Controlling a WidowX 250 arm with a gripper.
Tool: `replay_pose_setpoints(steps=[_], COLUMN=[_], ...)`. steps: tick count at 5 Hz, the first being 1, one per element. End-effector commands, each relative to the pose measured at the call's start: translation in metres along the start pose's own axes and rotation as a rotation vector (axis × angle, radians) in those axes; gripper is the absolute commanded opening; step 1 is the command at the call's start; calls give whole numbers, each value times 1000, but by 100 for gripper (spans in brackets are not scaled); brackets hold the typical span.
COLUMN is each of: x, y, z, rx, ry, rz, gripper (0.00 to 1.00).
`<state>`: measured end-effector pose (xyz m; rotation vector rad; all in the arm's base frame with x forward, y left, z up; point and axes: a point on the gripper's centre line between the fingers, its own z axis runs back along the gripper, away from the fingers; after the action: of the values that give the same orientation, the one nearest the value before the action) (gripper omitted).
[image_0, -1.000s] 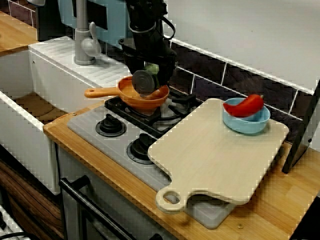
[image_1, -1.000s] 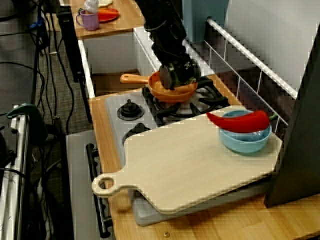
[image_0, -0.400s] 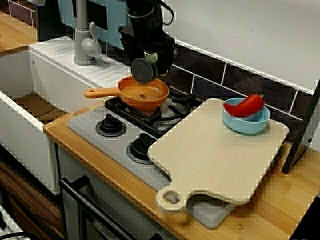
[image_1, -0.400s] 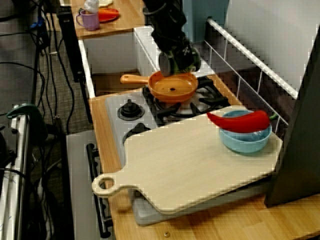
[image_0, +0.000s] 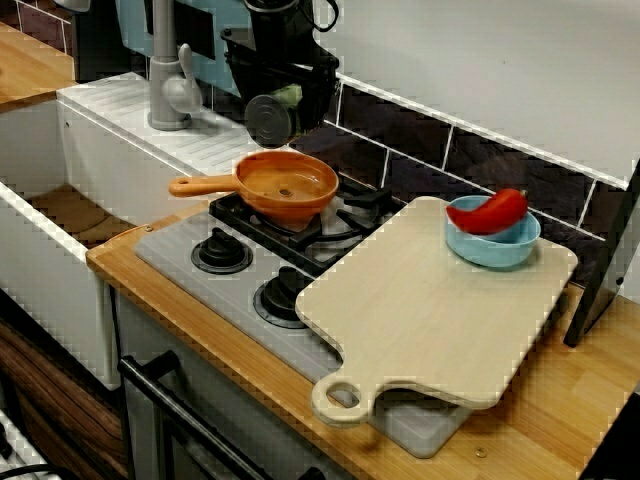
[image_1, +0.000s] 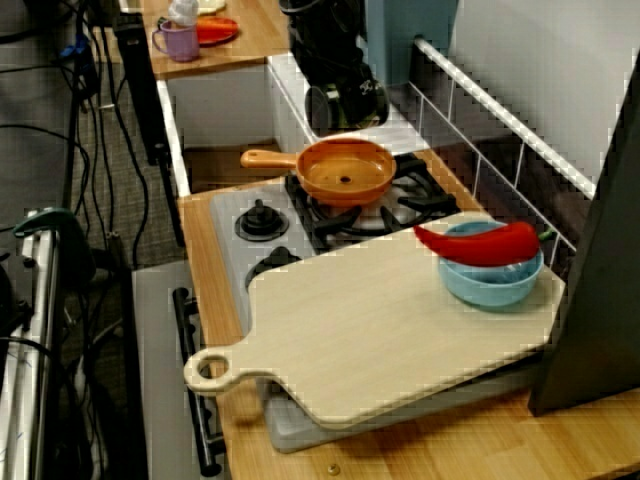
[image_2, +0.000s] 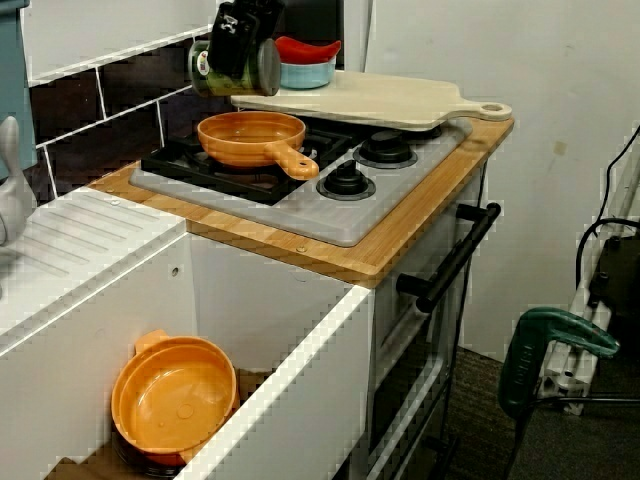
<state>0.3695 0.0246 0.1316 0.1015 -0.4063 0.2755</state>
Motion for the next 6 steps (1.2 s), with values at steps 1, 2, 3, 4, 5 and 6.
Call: replay_pose_setpoints(steps=[1, 2, 3, 4, 5, 6], x=[-4, -8, -10, -13, -15, -16], y=[-2, -1, -3, -3, -8, -14], z=[32, 33, 35, 34, 31, 32], rx=[1, -26, 18, -1, 75, 78], ry=[-54, -19, -45, -13, 1, -25], rz=[36, 54, 26, 32, -15, -85], gripper=[0, 0, 100, 0, 0, 0])
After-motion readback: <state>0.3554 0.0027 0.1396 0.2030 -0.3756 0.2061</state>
